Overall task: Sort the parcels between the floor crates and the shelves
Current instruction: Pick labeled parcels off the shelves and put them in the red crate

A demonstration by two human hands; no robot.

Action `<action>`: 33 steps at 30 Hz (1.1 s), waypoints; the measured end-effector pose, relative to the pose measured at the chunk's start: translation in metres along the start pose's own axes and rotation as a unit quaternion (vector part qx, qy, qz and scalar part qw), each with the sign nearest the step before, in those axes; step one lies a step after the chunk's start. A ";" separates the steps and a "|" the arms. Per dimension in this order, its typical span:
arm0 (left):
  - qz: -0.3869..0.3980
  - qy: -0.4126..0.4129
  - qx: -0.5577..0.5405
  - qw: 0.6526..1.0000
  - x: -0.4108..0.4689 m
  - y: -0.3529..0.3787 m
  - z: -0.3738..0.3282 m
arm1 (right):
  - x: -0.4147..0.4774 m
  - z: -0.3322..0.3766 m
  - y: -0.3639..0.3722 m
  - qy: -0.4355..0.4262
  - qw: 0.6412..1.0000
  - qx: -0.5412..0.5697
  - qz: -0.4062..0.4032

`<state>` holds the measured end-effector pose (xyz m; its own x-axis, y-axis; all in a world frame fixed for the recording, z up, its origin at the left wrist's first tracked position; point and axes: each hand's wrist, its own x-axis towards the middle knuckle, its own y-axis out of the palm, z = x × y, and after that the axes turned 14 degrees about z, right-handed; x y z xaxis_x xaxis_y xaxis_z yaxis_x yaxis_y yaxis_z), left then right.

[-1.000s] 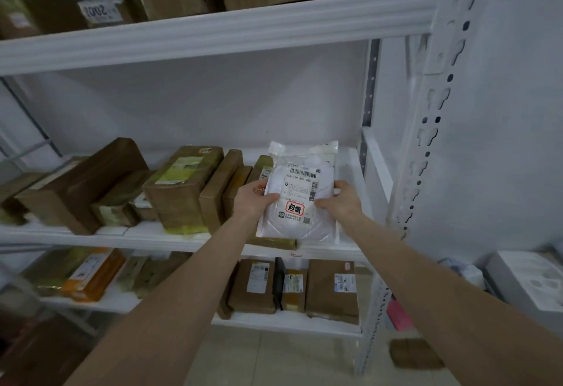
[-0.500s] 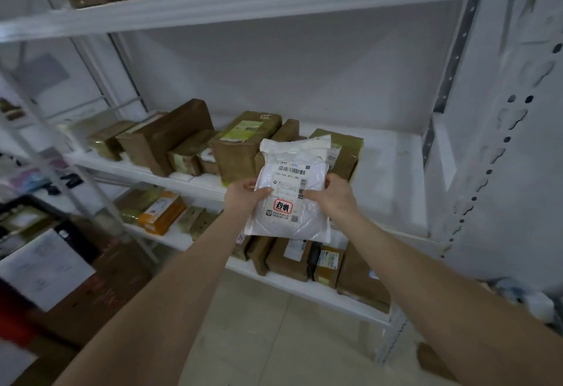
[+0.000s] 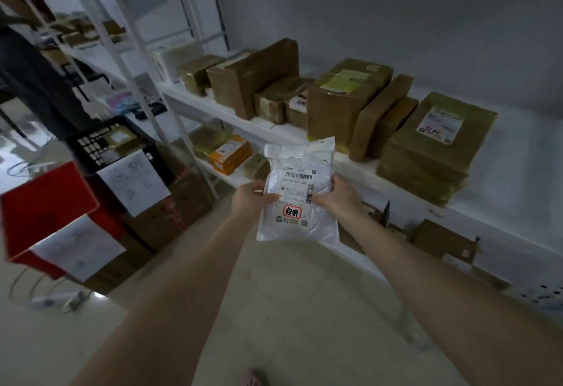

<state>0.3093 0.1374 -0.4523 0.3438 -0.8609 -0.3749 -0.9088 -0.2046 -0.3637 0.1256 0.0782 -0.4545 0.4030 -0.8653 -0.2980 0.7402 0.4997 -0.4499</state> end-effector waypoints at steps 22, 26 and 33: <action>-0.078 -0.122 -0.068 0.987 0.105 -0.303 0.195 | 0.184 0.139 0.330 0.007 0.979 -0.088 0.184; -0.110 -0.144 -0.069 0.981 0.132 -0.351 0.214 | 0.225 0.174 0.372 -0.009 0.971 -0.116 0.207; -0.145 -0.149 -0.102 0.973 0.214 -0.454 0.232 | 0.329 0.240 0.453 -0.022 0.963 -0.107 0.248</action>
<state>0.8502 0.1543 -0.5652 0.6179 -0.5873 -0.5228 -0.7815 -0.5320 -0.3260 0.7226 0.0107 -0.5546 0.7048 -0.5165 -0.4863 0.3247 0.8443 -0.4262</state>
